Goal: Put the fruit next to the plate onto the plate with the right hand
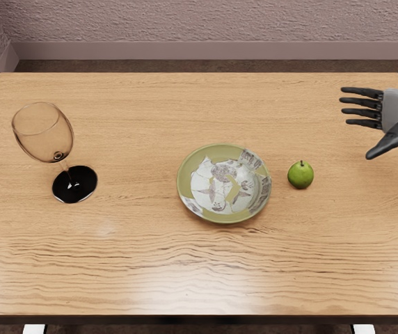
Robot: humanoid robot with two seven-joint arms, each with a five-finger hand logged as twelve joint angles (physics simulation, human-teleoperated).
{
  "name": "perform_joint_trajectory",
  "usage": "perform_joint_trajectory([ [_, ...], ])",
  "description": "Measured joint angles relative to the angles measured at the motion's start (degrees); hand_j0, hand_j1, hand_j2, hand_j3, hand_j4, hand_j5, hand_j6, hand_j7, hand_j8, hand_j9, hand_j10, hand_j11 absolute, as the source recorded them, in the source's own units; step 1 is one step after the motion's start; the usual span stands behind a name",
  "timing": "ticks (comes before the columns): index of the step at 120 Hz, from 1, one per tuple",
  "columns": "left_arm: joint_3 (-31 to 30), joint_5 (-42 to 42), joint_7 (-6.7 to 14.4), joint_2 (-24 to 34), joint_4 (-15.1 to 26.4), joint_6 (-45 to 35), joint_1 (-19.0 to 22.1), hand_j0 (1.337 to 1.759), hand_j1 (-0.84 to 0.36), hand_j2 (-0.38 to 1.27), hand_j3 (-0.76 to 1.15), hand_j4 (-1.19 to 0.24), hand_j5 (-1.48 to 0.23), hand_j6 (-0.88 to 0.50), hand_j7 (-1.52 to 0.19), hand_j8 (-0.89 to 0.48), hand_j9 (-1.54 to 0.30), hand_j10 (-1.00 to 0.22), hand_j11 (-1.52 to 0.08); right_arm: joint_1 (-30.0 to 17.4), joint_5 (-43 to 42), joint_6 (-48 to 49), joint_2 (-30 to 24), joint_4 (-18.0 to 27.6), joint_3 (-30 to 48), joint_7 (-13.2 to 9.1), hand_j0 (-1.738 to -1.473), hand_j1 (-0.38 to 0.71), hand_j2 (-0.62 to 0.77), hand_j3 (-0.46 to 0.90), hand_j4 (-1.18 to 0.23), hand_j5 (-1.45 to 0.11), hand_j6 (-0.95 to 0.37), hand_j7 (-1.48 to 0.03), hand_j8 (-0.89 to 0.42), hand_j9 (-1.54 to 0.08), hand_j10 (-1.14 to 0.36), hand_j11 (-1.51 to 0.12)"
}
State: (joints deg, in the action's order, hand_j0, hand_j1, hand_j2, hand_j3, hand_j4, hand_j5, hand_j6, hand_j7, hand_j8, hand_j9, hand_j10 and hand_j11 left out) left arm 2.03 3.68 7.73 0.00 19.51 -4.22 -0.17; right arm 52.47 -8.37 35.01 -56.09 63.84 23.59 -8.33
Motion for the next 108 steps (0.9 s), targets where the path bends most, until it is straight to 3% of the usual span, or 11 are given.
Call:
perform_joint_trajectory([
  [27, 0.01, -0.01, 0.00, 0.00, 0.00, 0.00, 0.00, 1.658, 0.35, 0.00, 0.00, 0.00, 0.00, 0.00, 0.00, 0.00, 0.00, 0.00, 0.00, 3.12, -11.45, 0.00, 2.08, 2.74, -0.04, 0.02, -1.658, -0.35, 0.00, 0.00, 0.00, 0.00, 0.00, 0.00, 0.00, 0.00, 0.00, 0.00],
  [31, 0.01, -0.01, 0.00, 0.00, 0.00, 0.00, 0.00, 1.658, 0.35, 0.00, 0.00, 0.00, 0.00, 0.00, 0.00, 0.00, 0.00, 0.00, 0.00, 2.98, -15.12, 0.00, 3.42, 2.85, -0.06, 2.72, -1.658, -0.35, 0.00, 0.00, 0.00, 0.00, 0.00, 0.00, 0.00, 0.00, 0.00, 0.00],
  [40, 0.00, 0.00, 0.00, 0.00, 0.00, 0.00, 0.00, 1.658, 0.35, 0.00, 0.00, 0.00, 0.00, 0.00, 0.00, 0.00, 0.00, 0.00, 0.00, 1.70, -23.43, -0.18, 6.24, 2.98, -0.11, 11.25, -1.658, -0.35, 0.00, 0.00, 0.00, 0.00, 0.00, 0.00, 0.00, 0.00, 0.00, 0.00],
  [62, 0.00, 0.00, 0.00, 0.00, 0.00, 0.00, 0.00, 1.658, 0.35, 0.00, 0.00, 0.00, 0.00, 0.00, 0.00, 0.00, 0.00, 0.00, 0.00, -2.93, -33.46, -6.50, 9.50, 3.10, -0.25, 24.71, -1.658, -0.35, 0.00, 0.00, 0.00, 0.00, 0.00, 0.00, 0.00, 0.00, 0.00, 0.00],
  [75, 0.00, 0.00, 0.00, 0.00, 0.00, 0.00, 0.00, 1.658, 0.35, 0.00, 0.00, 0.00, 0.00, 0.00, 0.00, 0.00, 0.00, 0.00, 0.00, -6.12, -36.64, -15.09, 10.90, 3.02, -0.61, 27.88, -1.658, -0.35, 0.00, 0.00, 0.00, 0.00, 0.00, 0.00, 0.00, 0.00, 0.00, 0.00],
  [86, 0.01, -0.01, 0.00, 0.00, 0.00, 0.00, 0.00, 1.658, 0.35, 0.00, 0.00, 0.00, 0.00, 0.00, 0.00, 0.00, 0.00, 0.00, 0.00, -8.48, -38.96, -20.76, 12.07, 2.93, -0.75, 28.92, -1.658, -0.34, 0.00, 0.00, -0.01, -0.02, -0.02, -0.01, -0.01, -0.02, -0.01, -0.02],
  [108, 0.01, -0.01, 0.00, 0.00, 0.00, 0.00, 0.00, 1.658, 0.35, 0.00, 0.00, 0.00, 0.00, 0.00, 0.00, 0.00, 0.00, 0.00, 0.00, -12.81, -41.19, -25.06, 12.74, 1.78, -0.78, 31.06, -1.658, -0.21, -0.02, 0.00, -0.12, -0.15, -0.12, -0.15, -0.12, -0.15, -0.12, -0.15],
])
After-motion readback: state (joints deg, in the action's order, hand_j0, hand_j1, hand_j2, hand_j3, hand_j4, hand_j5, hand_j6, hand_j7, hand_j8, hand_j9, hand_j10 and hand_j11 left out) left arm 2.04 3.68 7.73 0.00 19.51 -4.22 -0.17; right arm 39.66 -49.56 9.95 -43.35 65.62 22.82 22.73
